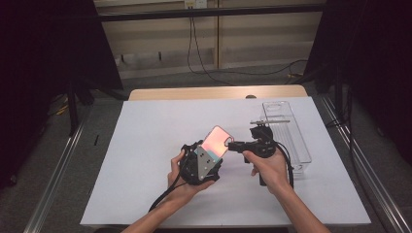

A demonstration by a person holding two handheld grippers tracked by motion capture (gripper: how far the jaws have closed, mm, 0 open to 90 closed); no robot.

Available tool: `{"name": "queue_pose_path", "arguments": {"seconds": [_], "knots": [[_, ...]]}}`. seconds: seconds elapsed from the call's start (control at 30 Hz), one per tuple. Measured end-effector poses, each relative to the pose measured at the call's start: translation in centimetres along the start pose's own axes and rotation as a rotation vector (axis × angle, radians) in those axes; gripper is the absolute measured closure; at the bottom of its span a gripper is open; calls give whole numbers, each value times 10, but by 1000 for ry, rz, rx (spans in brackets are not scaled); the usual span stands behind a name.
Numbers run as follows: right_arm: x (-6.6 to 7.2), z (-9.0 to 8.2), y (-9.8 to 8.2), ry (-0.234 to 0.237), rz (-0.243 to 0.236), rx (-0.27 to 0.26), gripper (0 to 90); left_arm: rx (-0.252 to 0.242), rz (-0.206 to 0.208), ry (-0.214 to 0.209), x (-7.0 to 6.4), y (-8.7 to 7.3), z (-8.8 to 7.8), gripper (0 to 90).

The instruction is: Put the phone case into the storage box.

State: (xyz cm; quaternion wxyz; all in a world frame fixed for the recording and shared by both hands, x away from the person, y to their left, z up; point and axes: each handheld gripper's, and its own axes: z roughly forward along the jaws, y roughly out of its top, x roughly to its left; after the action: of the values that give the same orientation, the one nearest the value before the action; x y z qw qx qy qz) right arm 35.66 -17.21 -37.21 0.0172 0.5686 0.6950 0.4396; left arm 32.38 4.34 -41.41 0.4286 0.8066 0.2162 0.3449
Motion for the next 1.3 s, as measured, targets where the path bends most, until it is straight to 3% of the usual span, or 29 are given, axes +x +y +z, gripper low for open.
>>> {"name": "queue_pose_path", "arguments": {"seconds": [0.2,0.67,0.93,1.07,1.3], "knots": [[-4,3,2,32,62,12,708,1,1,3,0,0,1,170],[-4,11,2,43,100,41,716,-8,18,10,-3,0,1,170],[-2,11,1,43,134,2,761,1,11,18,-1,0,2,169],[-3,13,1,49,142,14,772,11,16,20,-2,-2,3,169],[-5,12,2,104,167,19,822,27,-6,12,2,-4,7,167]]}}
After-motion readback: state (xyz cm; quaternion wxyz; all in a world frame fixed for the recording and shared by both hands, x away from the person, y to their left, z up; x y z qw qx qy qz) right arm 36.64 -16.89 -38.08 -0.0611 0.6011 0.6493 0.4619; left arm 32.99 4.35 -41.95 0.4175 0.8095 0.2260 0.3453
